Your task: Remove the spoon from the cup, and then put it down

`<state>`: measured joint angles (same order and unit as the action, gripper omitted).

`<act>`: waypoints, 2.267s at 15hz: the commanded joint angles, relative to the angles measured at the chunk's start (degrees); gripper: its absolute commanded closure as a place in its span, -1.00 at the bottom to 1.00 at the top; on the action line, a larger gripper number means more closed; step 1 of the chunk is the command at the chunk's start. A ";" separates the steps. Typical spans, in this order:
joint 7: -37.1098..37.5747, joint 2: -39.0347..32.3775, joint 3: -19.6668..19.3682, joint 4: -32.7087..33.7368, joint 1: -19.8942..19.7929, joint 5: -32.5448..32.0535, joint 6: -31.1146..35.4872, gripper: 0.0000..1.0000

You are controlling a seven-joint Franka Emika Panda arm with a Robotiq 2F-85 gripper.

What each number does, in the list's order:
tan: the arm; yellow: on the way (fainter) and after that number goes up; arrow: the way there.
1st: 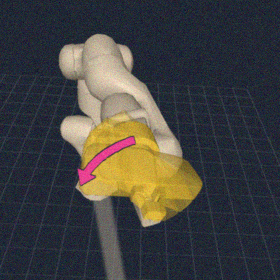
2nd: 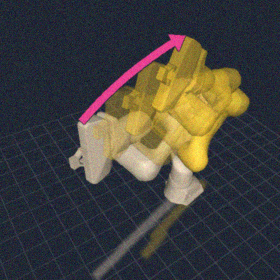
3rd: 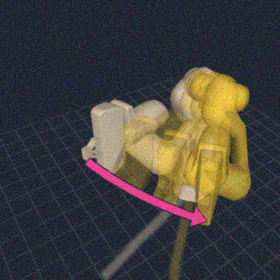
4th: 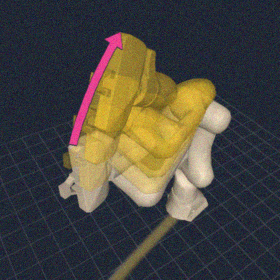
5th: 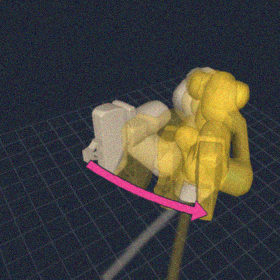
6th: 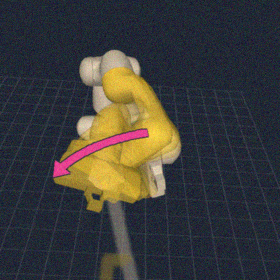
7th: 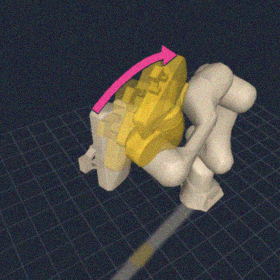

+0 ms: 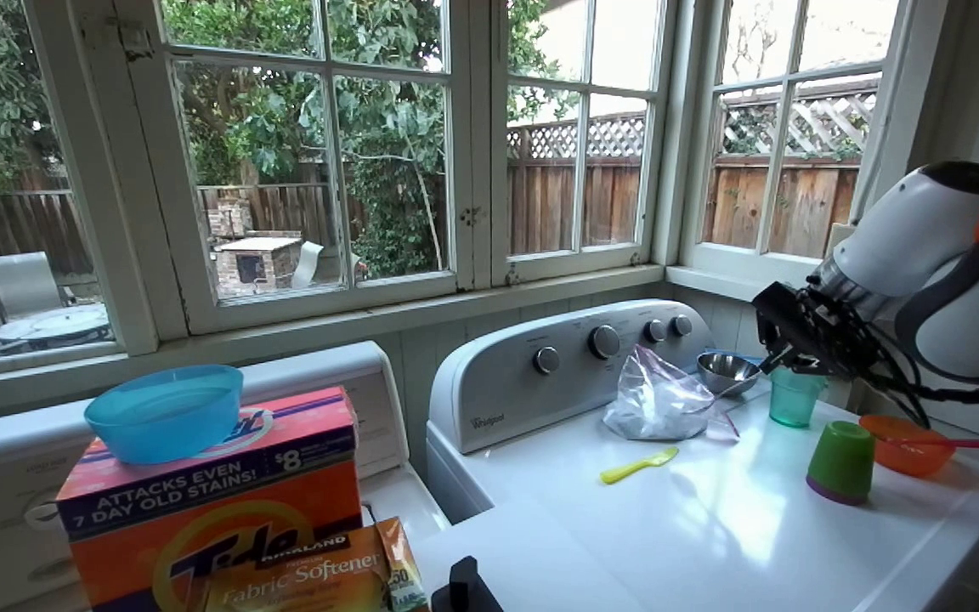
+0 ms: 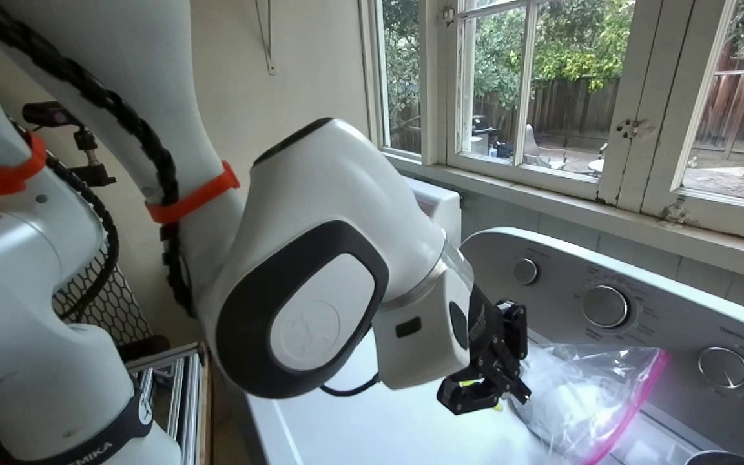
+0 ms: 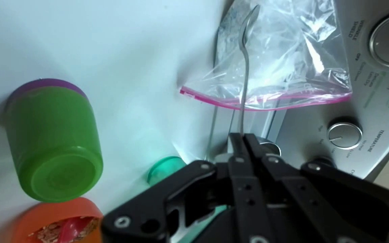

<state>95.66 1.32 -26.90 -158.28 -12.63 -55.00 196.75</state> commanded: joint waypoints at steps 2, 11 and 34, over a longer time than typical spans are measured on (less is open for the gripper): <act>8.86 -3.34 -1.57 0.02 -1.22 -11.83 5.98 0.98; 12.36 -7.36 -0.71 0.10 -0.89 -19.03 9.76 0.98; -2.86 -23.33 1.41 0.46 -0.56 -13.57 25.11 0.27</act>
<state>95.95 -18.96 -25.76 -157.82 -13.46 -71.17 220.24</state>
